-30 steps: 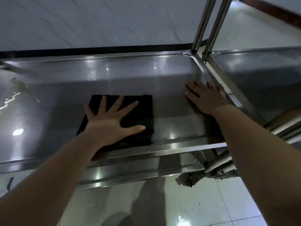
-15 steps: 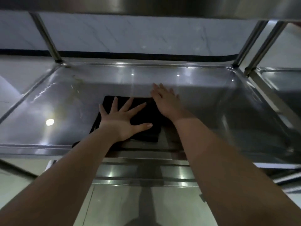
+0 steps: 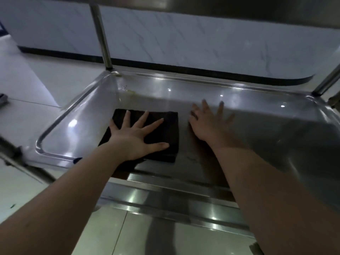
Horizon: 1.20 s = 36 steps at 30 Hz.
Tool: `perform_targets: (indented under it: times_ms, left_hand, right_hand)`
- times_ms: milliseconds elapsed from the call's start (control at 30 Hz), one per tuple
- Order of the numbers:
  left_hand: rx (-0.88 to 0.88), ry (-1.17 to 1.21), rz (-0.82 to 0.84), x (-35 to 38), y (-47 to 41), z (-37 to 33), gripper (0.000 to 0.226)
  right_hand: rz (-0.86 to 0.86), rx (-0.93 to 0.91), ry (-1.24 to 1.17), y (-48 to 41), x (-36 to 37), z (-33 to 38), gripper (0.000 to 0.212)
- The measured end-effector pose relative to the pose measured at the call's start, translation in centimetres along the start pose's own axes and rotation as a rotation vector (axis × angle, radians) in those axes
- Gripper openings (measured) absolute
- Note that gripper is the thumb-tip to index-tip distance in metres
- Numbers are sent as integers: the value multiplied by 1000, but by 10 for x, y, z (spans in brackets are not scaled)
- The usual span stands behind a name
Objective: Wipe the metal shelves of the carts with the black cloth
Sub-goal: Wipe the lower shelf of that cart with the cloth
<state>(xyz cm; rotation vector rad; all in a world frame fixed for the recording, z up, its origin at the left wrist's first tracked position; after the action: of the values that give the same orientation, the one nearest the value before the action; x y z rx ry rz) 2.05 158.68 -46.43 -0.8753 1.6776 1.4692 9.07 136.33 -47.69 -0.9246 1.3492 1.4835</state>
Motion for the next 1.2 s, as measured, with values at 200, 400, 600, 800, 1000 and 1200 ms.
perform_targets:
  times_ms: [200, 400, 600, 800, 1000, 1200]
  left_hand:
    - [55, -8, -34, 10, 15, 23, 94]
    - [27, 34, -70, -30, -52, 49, 89]
    - [-144, 0, -15, -68, -97, 7, 74]
    - [-133, 53, -161, -57, -119, -3, 77]
    - [-94, 41, -173, -78, -145, 5, 74]
    - [1, -32, -129, -51, -98, 11, 69]
  right_hand:
    - [-19, -102, 22, -18, 14, 39, 56]
    - [-31, -79, 84, -14, 17, 41, 58]
    - [-58, -68, 81, -12, 16, 43, 58]
    - [-60, -64, 86, -12, 16, 40, 57]
    - [-51, -53, 72, -13, 15, 43, 56]
    - [-27, -54, 35, -17, 13, 40, 55]
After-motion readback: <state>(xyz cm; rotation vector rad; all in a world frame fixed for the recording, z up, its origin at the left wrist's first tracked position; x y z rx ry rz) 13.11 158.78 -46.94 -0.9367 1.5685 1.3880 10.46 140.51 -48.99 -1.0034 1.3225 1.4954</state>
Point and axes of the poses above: each hand's wrist, its own y-axis away from the middle knuckle, its own x-axis out of the palm, z = x × y, the point moved 3 cm from there along -y, towards the middle knuckle, and after that the axes turned 11 degrees about z, right-handed, at the moved point
